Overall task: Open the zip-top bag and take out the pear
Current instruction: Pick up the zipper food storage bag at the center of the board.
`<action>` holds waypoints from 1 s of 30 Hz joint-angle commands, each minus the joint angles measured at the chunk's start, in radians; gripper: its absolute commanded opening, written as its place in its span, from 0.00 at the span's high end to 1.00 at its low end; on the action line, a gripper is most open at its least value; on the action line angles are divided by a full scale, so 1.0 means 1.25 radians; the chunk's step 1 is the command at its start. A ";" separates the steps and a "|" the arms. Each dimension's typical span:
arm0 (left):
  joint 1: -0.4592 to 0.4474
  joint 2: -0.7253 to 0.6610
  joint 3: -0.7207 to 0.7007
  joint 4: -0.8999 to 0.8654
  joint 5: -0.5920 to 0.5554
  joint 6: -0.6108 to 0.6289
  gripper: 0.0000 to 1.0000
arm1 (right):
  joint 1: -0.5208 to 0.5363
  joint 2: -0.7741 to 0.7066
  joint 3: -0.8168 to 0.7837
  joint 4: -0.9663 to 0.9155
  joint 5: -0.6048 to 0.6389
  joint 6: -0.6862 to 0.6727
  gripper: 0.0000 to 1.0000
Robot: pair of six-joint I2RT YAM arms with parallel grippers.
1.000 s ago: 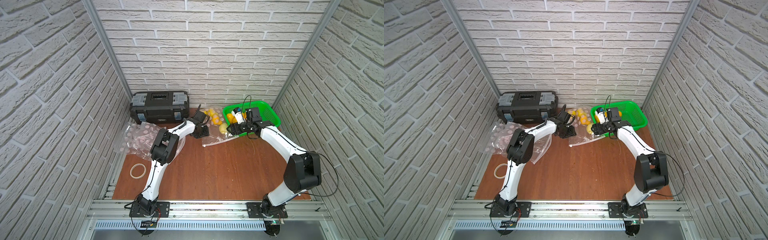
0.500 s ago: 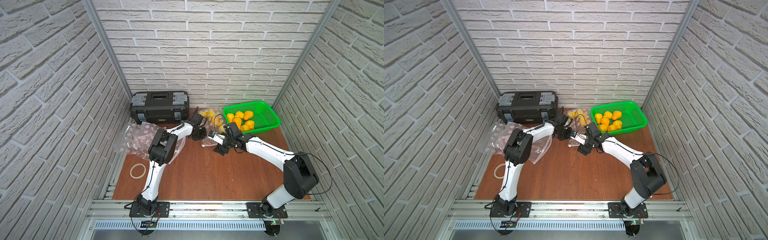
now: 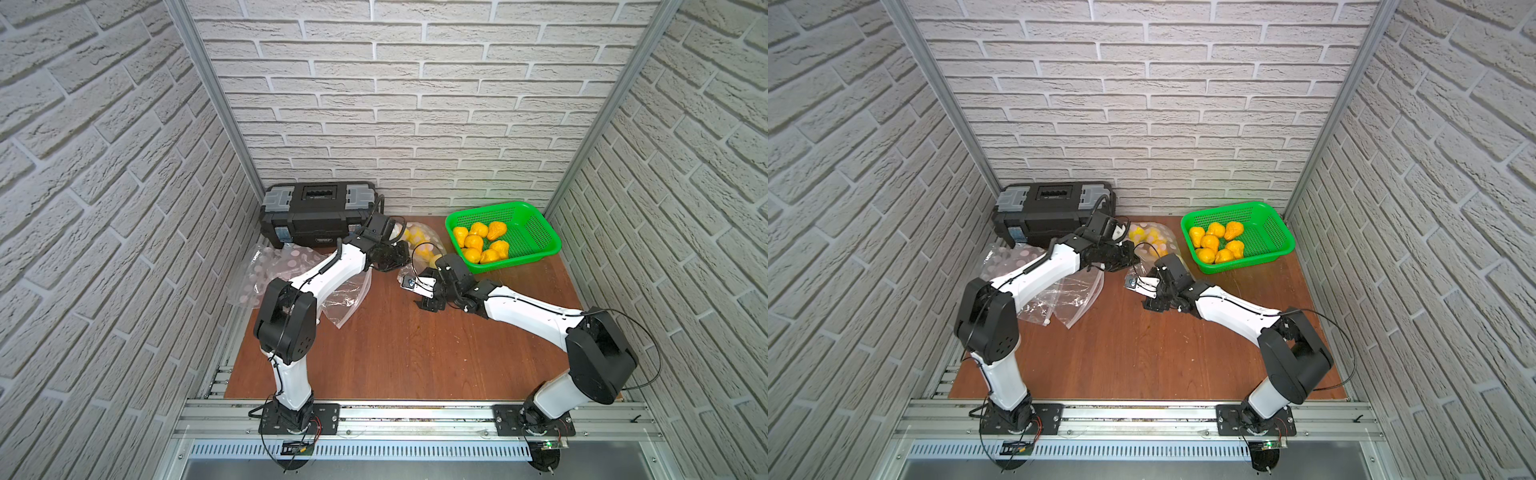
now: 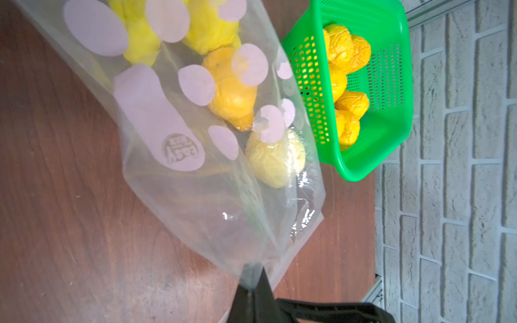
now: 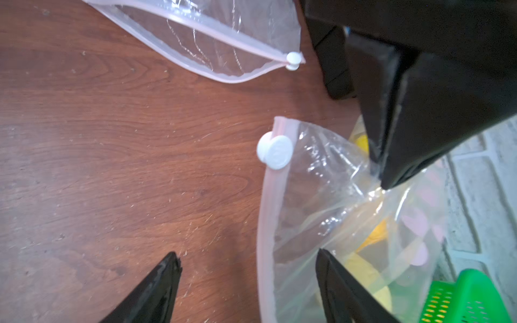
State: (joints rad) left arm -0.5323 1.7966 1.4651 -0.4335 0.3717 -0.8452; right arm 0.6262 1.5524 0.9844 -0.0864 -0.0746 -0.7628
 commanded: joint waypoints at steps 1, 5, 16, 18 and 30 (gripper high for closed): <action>-0.003 -0.049 -0.046 0.028 0.037 -0.038 1.00 | 0.013 -0.051 -0.025 0.109 0.056 -0.024 0.26; -0.003 -0.105 -0.072 0.039 0.039 -0.066 1.00 | 0.018 -0.080 -0.044 0.134 0.078 -0.018 0.27; -0.029 -0.216 -0.096 0.109 0.014 -0.167 1.00 | 0.093 -0.161 -0.130 0.225 0.068 0.052 0.11; -0.041 -0.234 -0.097 0.096 0.004 -0.168 1.00 | 0.097 -0.158 -0.134 0.258 0.112 0.063 0.17; -0.053 -0.350 -0.182 0.081 -0.068 -0.165 1.00 | 0.109 -0.314 -0.063 0.047 0.095 0.059 0.91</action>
State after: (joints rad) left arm -0.5976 1.3979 1.2591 -0.3740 0.3134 -1.0512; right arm 0.7567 1.1946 0.8566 0.0601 0.0689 -0.6930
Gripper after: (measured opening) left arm 0.047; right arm 0.103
